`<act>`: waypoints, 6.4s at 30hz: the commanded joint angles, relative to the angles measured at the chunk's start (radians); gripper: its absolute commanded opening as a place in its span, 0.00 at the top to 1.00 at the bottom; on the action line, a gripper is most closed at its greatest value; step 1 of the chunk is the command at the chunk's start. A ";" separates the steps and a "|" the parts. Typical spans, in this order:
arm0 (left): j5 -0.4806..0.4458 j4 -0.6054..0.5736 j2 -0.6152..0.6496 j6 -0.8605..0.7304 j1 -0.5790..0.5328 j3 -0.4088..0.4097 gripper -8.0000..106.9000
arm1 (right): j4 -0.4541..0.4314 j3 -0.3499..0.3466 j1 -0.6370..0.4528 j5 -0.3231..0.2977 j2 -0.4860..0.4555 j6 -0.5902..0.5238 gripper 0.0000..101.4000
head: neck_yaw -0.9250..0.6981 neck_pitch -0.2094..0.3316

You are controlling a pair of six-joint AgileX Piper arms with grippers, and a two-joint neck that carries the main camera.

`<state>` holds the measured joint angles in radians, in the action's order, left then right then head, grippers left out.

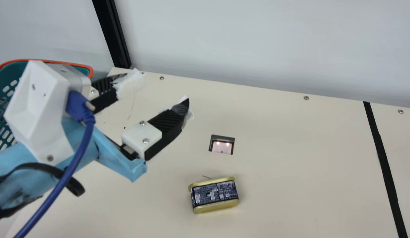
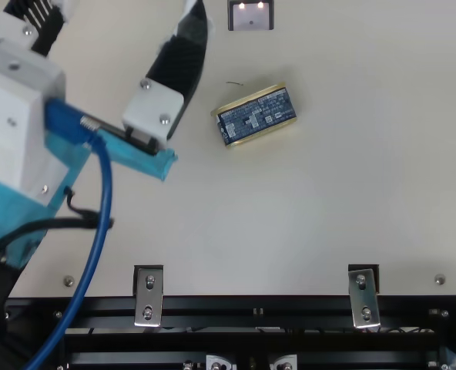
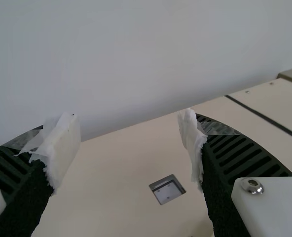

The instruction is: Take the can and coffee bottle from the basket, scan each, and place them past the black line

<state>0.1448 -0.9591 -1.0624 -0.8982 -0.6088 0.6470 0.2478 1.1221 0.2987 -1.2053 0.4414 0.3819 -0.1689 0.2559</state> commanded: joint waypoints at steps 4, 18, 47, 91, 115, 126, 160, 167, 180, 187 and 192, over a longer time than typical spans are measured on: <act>-0.015 0.117 -0.031 -0.009 0.096 0.002 0.15 | -0.079 -0.008 0.146 0.073 0.113 0.011 0.00 | 0.001 0.005; -0.263 0.309 0.056 0.082 0.442 0.006 0.15 | -0.069 -0.007 0.324 0.145 0.379 -0.102 0.00 | 0.001 0.005; -0.256 0.532 0.165 0.425 0.452 -0.114 0.15 | -0.061 0.179 0.170 -0.015 0.818 -0.718 0.00 | 0.001 0.005; -0.314 0.621 0.315 0.586 0.506 -0.221 0.15 | -0.323 0.315 0.496 0.135 1.292 -1.455 0.00 | 0.001 0.005; -0.314 0.621 0.315 0.586 0.506 -0.221 0.15 | -0.344 0.413 0.515 0.108 1.515 -1.511 0.00 | 0.001 0.005; -0.314 0.621 0.315 0.586 0.506 -0.221 0.15 | -0.264 0.479 0.483 0.029 1.488 -1.454 1.00 | 0.001 0.005; -0.314 0.621 0.315 0.586 0.506 -0.221 0.15 | -0.397 0.164 -0.168 0.013 1.062 -0.992 1.00 | 0.755 0.011; -0.314 0.621 0.315 0.586 0.506 -0.221 0.15 | -0.423 0.110 -0.419 0.048 1.026 -0.982 1.00 | 0.910 0.025; -0.314 0.621 0.315 0.586 0.506 -0.221 0.15 | -0.426 0.058 -0.746 0.121 1.041 -1.015 1.00 | 0.944 0.029; -0.314 0.621 0.315 0.586 0.506 -0.221 0.15 | -0.455 -0.007 -0.859 0.177 1.060 -1.012 1.00 | 0.944 0.029; -0.314 0.621 0.315 0.586 0.506 -0.221 0.15 | -0.472 -0.048 -0.916 0.210 1.072 -1.009 1.00 | 0.944 0.029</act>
<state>-0.1690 -0.3380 -0.7474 -0.3125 -0.1031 0.4255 -0.2253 1.0823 -0.6020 -1.0019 1.5098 -0.6300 0.7524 0.2610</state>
